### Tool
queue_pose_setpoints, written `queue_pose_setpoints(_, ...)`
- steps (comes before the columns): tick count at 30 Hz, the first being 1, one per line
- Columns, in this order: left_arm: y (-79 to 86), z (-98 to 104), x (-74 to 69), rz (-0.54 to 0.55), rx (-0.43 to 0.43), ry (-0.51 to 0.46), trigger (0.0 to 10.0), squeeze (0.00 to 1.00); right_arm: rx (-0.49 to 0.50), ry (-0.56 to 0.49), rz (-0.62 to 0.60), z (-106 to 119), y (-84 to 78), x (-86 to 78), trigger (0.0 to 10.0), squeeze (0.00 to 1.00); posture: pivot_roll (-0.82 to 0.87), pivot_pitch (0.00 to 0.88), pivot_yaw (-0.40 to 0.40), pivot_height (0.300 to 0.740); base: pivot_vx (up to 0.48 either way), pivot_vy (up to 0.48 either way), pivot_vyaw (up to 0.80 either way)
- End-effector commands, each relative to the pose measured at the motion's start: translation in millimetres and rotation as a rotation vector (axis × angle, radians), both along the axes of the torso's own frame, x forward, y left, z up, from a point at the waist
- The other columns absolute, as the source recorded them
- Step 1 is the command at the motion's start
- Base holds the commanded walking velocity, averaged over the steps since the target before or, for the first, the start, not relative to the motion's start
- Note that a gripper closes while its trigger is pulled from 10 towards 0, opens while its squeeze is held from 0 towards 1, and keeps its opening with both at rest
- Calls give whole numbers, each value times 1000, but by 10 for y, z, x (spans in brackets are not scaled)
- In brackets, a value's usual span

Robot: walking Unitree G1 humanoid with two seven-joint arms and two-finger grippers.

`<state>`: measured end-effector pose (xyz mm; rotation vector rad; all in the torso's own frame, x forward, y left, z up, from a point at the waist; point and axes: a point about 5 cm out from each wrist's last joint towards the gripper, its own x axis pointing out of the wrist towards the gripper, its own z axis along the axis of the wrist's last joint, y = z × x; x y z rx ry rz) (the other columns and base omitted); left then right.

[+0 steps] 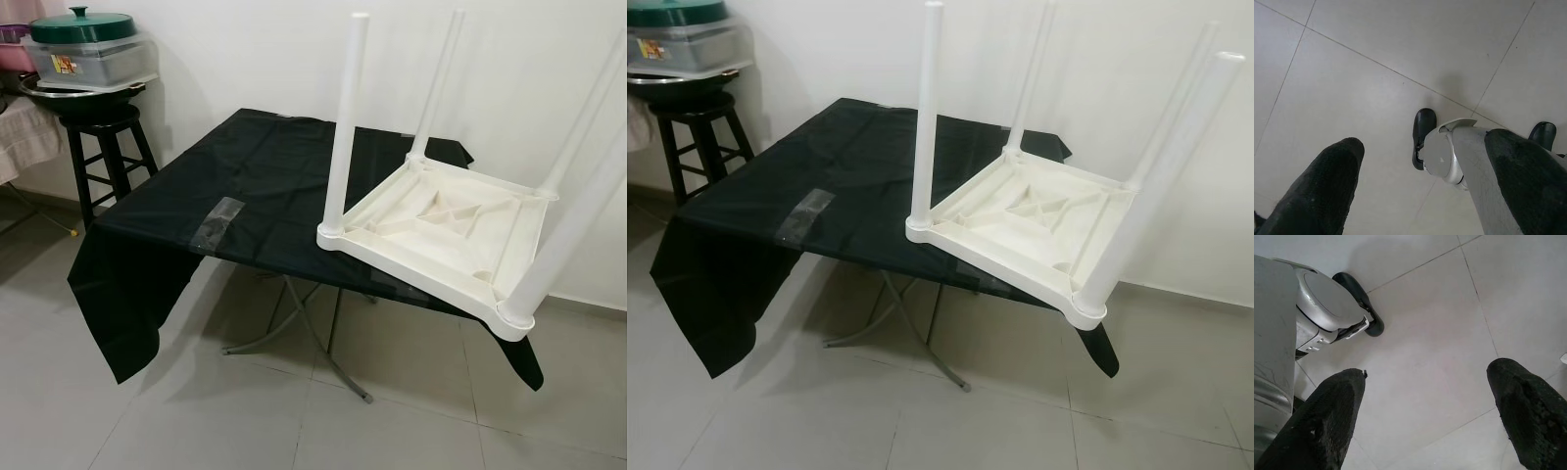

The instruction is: Building children table

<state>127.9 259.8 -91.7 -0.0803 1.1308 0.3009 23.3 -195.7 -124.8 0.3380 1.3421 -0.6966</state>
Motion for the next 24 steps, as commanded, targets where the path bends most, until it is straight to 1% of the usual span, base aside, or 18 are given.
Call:
queue_pose_setpoints(1,-31,-21,-34,-3,-11,14,10000,0,-195,-202,837,579,-335,1824,10000,0,64,0,-88,740,0,0,0)
queue_pose_setpoints(24,-30,-19,-30,-3,-11,14,10000,0,-193,-203,839,580,-331,1827,10000,0,66,0,-89,740,0,0,0)
